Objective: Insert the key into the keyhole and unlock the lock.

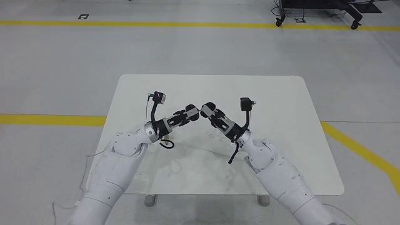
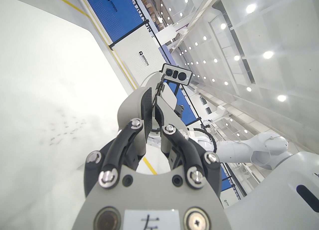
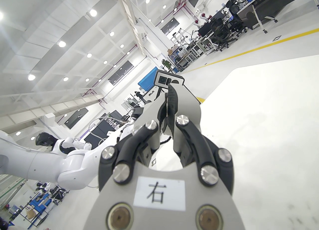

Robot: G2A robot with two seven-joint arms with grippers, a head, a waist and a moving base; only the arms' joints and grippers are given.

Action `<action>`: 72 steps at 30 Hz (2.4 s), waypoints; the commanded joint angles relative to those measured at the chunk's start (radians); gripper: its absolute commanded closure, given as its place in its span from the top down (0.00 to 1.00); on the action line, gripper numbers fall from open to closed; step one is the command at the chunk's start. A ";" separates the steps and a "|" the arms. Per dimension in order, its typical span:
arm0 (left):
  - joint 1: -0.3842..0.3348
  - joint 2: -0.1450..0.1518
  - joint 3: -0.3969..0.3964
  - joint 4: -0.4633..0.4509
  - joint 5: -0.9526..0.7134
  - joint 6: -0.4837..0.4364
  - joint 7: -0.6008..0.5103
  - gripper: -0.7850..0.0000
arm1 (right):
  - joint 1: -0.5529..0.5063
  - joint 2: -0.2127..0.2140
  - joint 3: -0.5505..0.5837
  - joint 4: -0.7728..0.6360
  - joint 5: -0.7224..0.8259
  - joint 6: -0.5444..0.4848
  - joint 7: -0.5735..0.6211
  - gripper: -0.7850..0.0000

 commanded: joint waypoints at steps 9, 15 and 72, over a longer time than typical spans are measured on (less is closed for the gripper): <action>-0.011 0.002 0.004 0.012 0.003 -0.014 -0.008 0.00 | 0.001 -0.006 0.003 0.005 0.004 -0.002 0.008 0.00; -0.015 0.003 0.010 0.019 0.006 -0.023 -0.007 0.00 | 0.001 -0.008 0.007 0.004 0.010 -0.002 0.017 0.11; 0.014 0.044 0.022 -0.094 0.259 -0.095 -0.018 0.00 | -0.081 0.091 0.188 -0.110 0.081 -0.050 0.505 0.44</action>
